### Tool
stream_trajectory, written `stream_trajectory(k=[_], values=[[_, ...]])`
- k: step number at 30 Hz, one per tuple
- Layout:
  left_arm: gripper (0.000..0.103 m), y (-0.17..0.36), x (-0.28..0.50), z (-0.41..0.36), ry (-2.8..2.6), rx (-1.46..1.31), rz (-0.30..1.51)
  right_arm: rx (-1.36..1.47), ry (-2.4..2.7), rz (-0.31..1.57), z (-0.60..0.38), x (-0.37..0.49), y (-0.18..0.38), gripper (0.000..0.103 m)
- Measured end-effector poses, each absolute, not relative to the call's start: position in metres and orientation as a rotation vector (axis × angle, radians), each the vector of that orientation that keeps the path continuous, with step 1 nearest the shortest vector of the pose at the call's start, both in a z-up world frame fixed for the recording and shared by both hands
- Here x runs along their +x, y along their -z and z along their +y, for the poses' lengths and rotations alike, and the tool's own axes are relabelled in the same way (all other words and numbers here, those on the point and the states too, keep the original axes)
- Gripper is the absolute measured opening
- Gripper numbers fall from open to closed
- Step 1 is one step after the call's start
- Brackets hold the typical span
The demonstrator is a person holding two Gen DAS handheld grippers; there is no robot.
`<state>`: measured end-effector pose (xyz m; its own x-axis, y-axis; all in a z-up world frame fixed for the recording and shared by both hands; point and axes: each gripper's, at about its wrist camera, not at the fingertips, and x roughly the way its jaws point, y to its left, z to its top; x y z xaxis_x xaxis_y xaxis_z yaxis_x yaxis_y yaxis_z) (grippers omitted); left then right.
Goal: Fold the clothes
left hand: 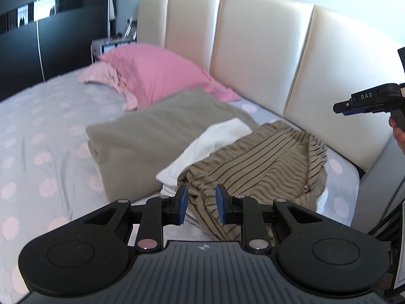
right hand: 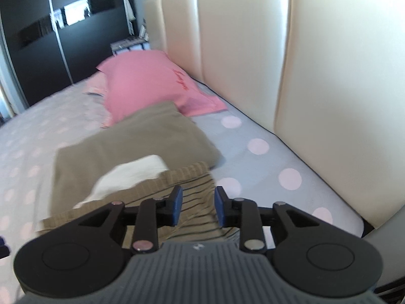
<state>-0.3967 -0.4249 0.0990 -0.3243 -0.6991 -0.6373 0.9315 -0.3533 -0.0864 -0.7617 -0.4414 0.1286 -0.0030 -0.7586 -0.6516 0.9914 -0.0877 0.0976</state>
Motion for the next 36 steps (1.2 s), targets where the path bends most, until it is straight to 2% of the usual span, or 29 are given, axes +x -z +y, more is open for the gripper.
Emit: stream_trajectory(k=[7, 10, 11, 14, 19, 23, 29, 36], values=[[0.023, -0.119, -0.393, -0.388, 1.894, 0.592, 0.468, 0.562, 1.486, 0.392, -0.359, -0.710, -0.153, 0.037], [0.035, -0.120, -0.393, -0.373, 1.887, 0.598, 0.406, 0.564, 1.517, 0.363, -0.323, -0.689, -0.155, 0.042], [0.042, -0.121, -0.393, -0.368, 1.892, 0.599, 0.384, 0.557, 1.522, 0.345, -0.311, -0.683, -0.154, 0.043], [0.044, -0.121, -0.395, -0.354, 1.900, 0.605, 0.316, 0.520, 1.537, 0.314, -0.279, -0.665, -0.147, 0.051], [0.051, -0.114, -0.401, -0.339, 1.905, 0.612, 0.229, 0.515, 1.571, 0.272, -0.244, -0.640, -0.124, 0.052], [0.061, -0.108, -0.401, -0.331, 1.910, 0.579, 0.219, 0.464, 1.635, 0.232, -0.222, -0.626, -0.111, 0.057], [0.063, -0.093, -0.399, -0.321, 1.887, 0.551, 0.207, 0.375, 1.722, 0.131, -0.205, -0.617, -0.091, 0.060], [0.067, -0.079, -0.395, -0.317, 1.821, 0.519, 0.188, 0.413, 1.751, 0.075, -0.206, -0.610, -0.059, 0.063]])
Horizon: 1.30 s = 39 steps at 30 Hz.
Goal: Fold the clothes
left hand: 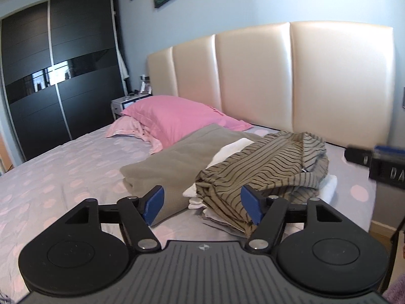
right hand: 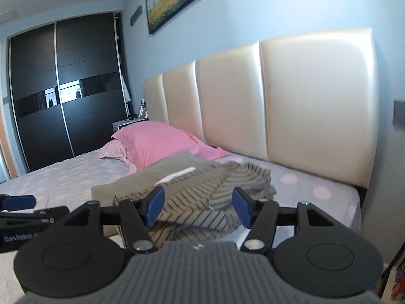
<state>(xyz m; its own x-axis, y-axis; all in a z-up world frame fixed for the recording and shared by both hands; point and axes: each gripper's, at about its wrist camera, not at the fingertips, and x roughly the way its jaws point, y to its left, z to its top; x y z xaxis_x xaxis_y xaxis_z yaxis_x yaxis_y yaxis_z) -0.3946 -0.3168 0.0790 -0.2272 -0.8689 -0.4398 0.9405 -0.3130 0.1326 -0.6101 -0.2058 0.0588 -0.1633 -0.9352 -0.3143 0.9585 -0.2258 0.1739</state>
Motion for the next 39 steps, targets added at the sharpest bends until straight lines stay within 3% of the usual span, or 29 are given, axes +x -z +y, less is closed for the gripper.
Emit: stream_trajectory(k=[5, 11, 26, 39], values=[[0.068, -0.069, -0.388, -0.320, 1.819, 0.498, 0.243, 0.437, 1.746, 0.108, -0.215, -0.603, -0.050, 0.069], [0.068, -0.056, -0.379, -0.320, 1.794, 0.497, 0.315, 0.379, 1.735, 0.167, -0.215, -0.584, -0.043, 0.069], [0.068, -0.051, -0.387, -0.316, 1.795, 0.533, 0.275, 0.323, 1.744, 0.183, -0.217, -0.568, -0.044, 0.069], [0.068, -0.042, -0.391, -0.325, 1.784, 0.603, 0.354, 0.396, 1.755, 0.273, -0.227, -0.566, -0.032, 0.070]])
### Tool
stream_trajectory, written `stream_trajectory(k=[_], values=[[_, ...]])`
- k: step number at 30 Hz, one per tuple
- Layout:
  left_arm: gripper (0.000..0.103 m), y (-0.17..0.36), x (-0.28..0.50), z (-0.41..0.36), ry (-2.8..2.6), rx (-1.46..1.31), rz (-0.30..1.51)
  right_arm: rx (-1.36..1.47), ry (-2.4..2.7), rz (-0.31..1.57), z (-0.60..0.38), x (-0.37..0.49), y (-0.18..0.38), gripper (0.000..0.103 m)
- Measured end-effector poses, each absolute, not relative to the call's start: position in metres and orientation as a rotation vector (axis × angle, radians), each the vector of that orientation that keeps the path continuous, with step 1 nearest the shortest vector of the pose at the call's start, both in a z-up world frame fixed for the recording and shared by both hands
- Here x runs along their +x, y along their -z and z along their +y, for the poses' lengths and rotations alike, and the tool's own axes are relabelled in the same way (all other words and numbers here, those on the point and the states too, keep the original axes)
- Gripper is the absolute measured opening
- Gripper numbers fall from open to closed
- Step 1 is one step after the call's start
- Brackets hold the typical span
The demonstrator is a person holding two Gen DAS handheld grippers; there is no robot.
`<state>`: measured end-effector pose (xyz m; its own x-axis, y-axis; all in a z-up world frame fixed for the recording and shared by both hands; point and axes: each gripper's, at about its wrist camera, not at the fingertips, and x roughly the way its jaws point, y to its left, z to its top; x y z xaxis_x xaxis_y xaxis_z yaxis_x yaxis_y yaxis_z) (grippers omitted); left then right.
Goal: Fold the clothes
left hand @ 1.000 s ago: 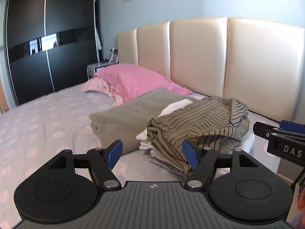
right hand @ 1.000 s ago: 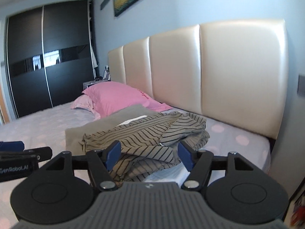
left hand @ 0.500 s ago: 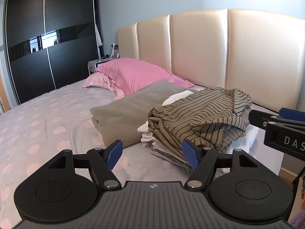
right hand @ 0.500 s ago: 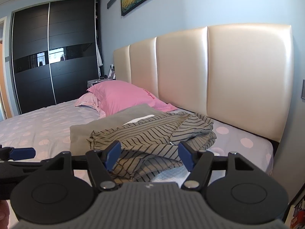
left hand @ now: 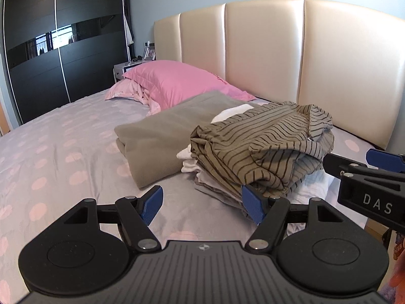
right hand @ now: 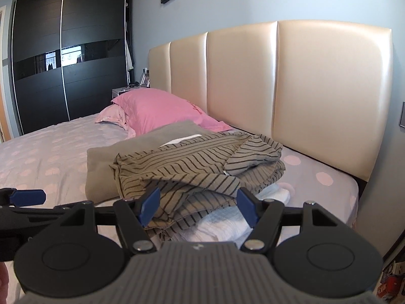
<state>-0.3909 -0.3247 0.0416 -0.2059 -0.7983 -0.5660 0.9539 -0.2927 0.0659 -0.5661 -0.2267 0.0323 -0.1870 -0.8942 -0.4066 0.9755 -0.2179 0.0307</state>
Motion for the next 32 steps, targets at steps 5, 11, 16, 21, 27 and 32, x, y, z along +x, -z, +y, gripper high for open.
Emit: stream_trajectory(k=[5, 11, 16, 21, 27, 32], values=[[0.068, -0.0433, -0.3925, -0.3240, 1.789, 0.594, 0.358, 0.384, 1.752, 0.277, -0.2261, -0.5644, -0.0318, 0.070], [0.068, -0.0442, -0.3945, -0.3218, 1.792, 0.602, 0.351, 0.377, 1.749, 0.278, -0.2238, -0.5616, -0.0315, 0.070], [0.068, -0.0450, -0.3941, -0.3218, 1.792, 0.603, 0.364, 0.396, 1.747, 0.275, -0.2228, -0.5629, -0.0307, 0.070], [0.068, -0.0440, -0.3946, -0.3229, 1.784, 0.612, 0.362, 0.401, 1.741, 0.280, -0.2245, -0.5631, -0.0302, 0.070], [0.068, -0.0437, -0.3950, -0.3225, 1.788, 0.612, 0.362, 0.401, 1.734, 0.284, -0.2246, -0.5627, -0.0290, 0.070], [0.068, -0.0442, -0.3945, -0.3214, 1.795, 0.607, 0.365, 0.402, 1.732, 0.283, -0.2243, -0.5631, -0.0285, 0.070]])
